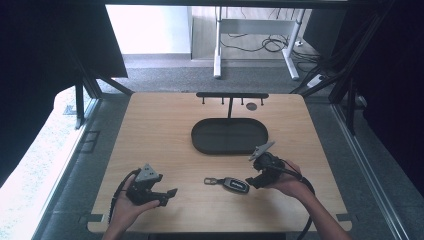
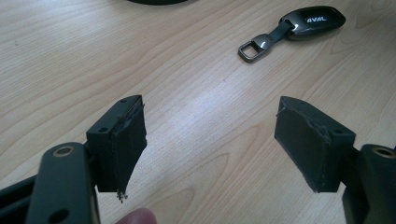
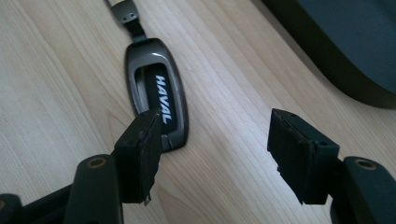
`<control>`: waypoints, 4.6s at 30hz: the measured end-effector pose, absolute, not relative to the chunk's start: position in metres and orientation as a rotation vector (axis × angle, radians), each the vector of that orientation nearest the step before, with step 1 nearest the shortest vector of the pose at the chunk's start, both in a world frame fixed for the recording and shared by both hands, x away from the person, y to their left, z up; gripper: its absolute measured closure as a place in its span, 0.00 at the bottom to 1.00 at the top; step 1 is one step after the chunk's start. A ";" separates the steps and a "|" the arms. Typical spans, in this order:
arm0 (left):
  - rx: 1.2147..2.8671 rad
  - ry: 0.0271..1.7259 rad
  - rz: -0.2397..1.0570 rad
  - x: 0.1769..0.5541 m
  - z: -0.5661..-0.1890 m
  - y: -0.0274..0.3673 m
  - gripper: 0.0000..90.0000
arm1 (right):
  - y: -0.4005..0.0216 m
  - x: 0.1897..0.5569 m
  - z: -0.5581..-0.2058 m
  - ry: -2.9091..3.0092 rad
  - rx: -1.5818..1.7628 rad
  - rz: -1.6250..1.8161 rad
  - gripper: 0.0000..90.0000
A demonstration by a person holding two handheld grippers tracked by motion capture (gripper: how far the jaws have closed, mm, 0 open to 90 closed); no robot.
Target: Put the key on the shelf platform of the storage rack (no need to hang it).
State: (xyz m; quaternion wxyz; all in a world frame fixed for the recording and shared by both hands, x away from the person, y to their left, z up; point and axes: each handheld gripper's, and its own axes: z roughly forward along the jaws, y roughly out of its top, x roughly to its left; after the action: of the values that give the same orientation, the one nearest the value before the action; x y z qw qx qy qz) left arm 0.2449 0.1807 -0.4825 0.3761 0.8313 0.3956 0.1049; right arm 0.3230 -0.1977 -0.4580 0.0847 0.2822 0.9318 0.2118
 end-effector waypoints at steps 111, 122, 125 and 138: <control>2.143 1.004 0.268 0.247 -0.485 0.181 0.27 | -0.140 0.344 -0.439 2.891 0.667 0.510 0.55; 2.145 1.009 0.264 0.247 -0.485 0.181 0.27 | -0.137 0.350 -0.429 2.888 0.653 0.528 0.54; 2.145 1.008 0.263 0.247 -0.485 0.181 0.27 | -0.135 0.351 -0.427 2.888 0.644 0.532 0.54; 2.146 1.003 0.265 0.247 -0.485 0.181 0.27 | -0.129 0.360 -0.416 2.873 0.632 0.546 0.55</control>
State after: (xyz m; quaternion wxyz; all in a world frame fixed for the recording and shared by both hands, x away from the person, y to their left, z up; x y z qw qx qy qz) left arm 0.2469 0.1812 -0.4847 0.3703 0.8364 0.3908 0.1032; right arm 0.3602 -0.1288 -0.4159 0.0748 0.2107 0.9575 0.1821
